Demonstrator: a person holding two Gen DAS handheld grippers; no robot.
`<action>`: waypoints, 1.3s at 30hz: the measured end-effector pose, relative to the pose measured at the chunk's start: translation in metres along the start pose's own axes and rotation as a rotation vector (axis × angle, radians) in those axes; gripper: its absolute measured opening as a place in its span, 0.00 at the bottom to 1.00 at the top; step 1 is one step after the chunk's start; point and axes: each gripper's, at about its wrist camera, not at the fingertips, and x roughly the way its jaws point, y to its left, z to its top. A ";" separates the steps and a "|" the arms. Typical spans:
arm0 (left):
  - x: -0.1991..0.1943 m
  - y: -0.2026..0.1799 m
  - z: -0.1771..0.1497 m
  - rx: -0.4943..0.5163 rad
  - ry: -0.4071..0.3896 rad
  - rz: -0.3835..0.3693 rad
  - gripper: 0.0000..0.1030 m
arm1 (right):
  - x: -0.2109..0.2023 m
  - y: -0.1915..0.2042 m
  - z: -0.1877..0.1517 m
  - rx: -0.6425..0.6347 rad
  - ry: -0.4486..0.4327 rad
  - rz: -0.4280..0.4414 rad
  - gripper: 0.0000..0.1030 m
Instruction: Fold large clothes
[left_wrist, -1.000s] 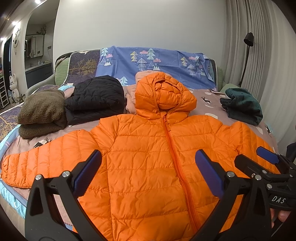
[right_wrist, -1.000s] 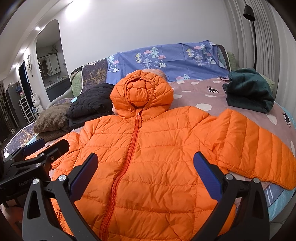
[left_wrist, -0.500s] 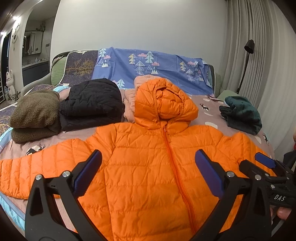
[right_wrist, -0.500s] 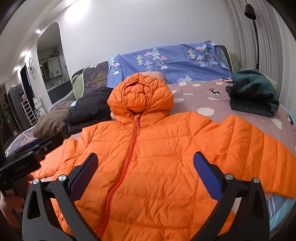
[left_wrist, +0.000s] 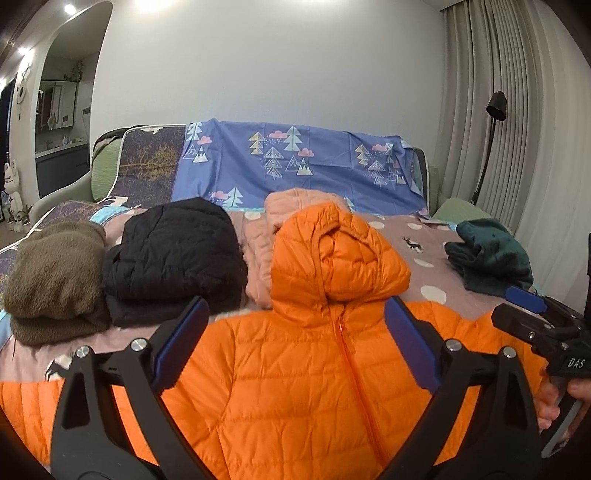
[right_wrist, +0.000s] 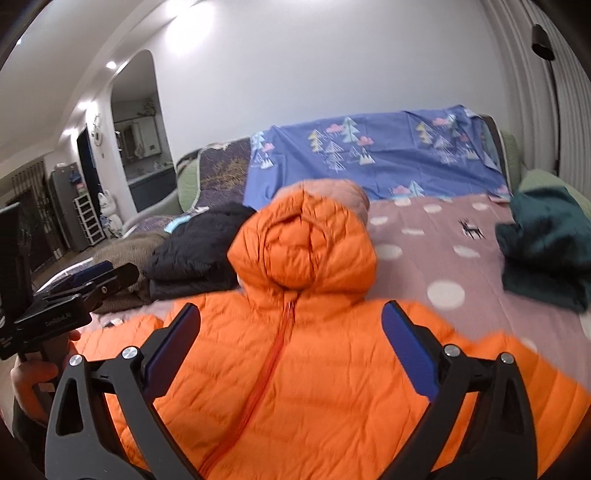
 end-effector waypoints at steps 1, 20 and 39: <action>0.006 0.001 0.007 0.002 -0.007 -0.006 0.94 | 0.004 -0.004 0.007 0.003 -0.002 0.010 0.96; 0.165 0.033 0.033 -0.051 0.164 -0.190 0.71 | 0.159 -0.101 0.059 0.236 0.184 0.157 0.81; 0.216 0.041 0.023 -0.167 0.266 -0.307 0.24 | 0.195 -0.115 0.054 0.367 0.281 0.217 0.23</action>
